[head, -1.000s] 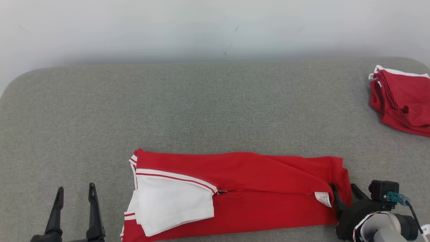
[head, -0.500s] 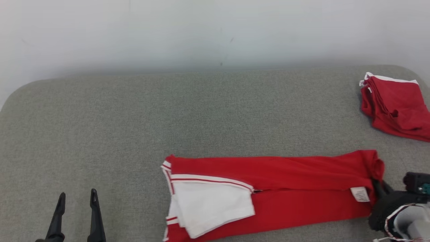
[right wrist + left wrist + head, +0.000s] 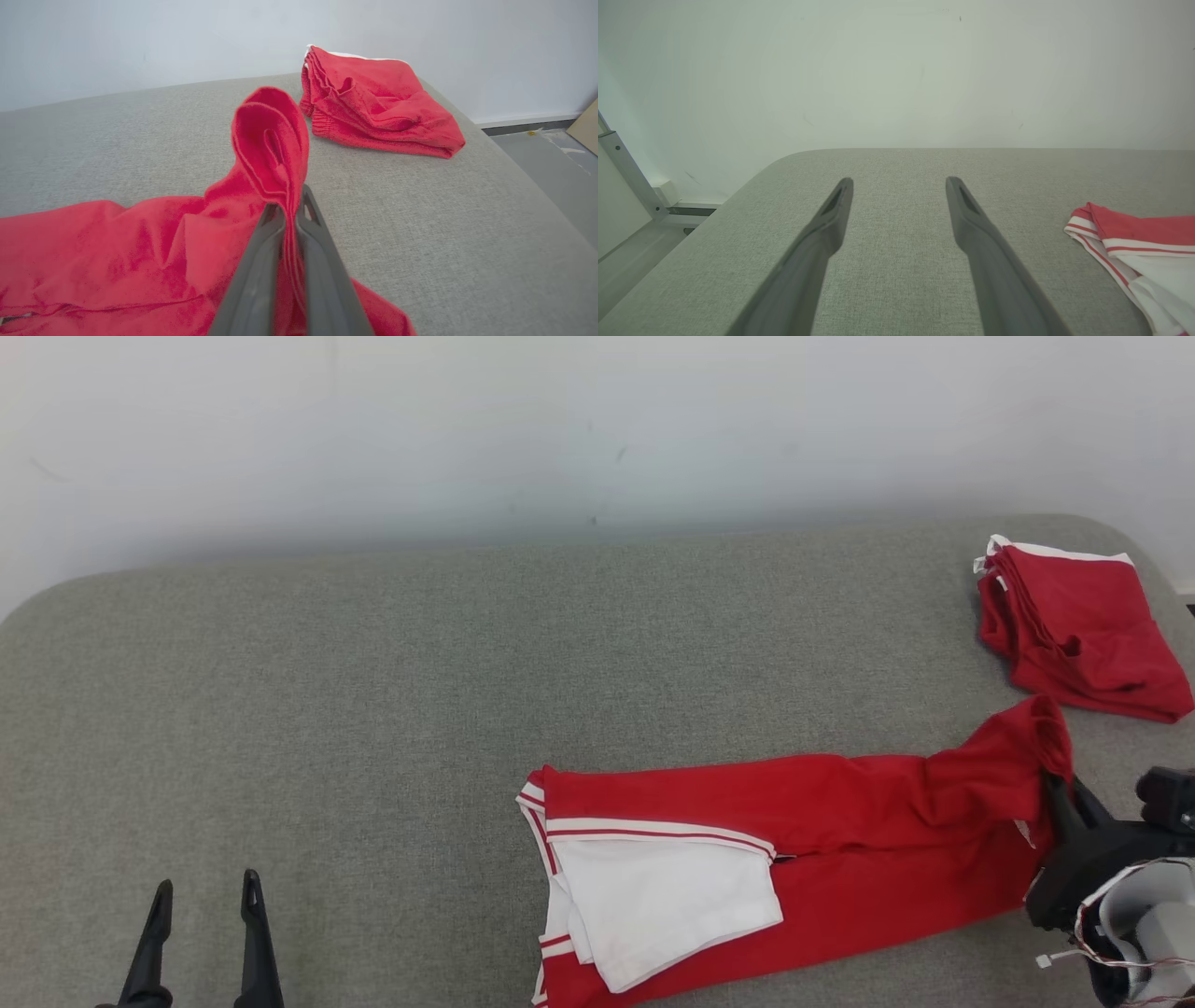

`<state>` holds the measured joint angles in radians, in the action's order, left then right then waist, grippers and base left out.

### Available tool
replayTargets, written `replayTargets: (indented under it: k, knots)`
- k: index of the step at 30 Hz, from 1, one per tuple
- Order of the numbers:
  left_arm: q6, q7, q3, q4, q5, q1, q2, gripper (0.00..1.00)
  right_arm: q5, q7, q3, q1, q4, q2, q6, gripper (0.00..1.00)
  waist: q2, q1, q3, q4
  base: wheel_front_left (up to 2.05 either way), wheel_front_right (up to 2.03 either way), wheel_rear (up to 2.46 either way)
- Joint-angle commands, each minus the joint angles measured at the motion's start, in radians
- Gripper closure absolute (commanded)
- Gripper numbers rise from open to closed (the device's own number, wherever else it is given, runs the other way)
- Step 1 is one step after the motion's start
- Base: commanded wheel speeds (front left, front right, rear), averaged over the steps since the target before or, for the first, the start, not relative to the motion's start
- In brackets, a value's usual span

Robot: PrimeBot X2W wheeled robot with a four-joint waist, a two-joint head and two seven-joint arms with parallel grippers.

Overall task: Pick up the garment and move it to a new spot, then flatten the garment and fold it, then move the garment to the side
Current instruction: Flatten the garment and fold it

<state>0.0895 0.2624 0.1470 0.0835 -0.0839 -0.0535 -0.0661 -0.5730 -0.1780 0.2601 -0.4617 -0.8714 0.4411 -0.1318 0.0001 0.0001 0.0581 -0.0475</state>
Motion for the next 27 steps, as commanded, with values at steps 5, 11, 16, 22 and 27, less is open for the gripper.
replayTargets:
  k: [5, 11, 16, 22, 27]
  knots:
    - [0.006, 0.003, 0.011, 0.009, 0.013, -0.004, 0.004, 0.00, -0.004, 0.004, 0.035, 0.016, 0.102, -0.075, 0.003, 1.00, -0.0001, -0.0001, -0.009, 0.009, 0.00, 0.00, 0.00]
    - [0.009, 0.003, 0.012, 0.008, 0.018, -0.005, 0.007, 0.00, -0.020, 0.051, 0.080, 0.044, 0.238, -0.165, 0.003, 1.00, -0.0001, -0.0001, -0.010, 0.021, 0.00, 0.00, 0.00]
    - [0.010, 0.003, 0.007, 0.016, 0.014, 0.000, 0.010, 0.00, -0.022, 0.104, 0.133, 0.078, 0.343, -0.244, 0.003, 1.00, -0.0001, -0.0001, -0.011, 0.031, 0.00, 0.00, 0.00]
    - [0.012, 0.003, -0.003, 0.028, 0.014, 0.021, 0.011, 0.00, -0.010, 0.147, 0.167, 0.101, 0.420, -0.312, 0.003, 1.00, -0.0001, -0.0001, -0.005, 0.049, 0.00, 0.00, 0.00]
    - [0.015, 0.003, -0.010, 0.040, 0.008, 0.037, 0.012, 0.00, -0.009, 0.165, 0.198, 0.105, 0.432, -0.352, 0.003, 1.00, -0.0001, -0.0001, 0.002, 0.069, 0.00, 0.00, 0.00]
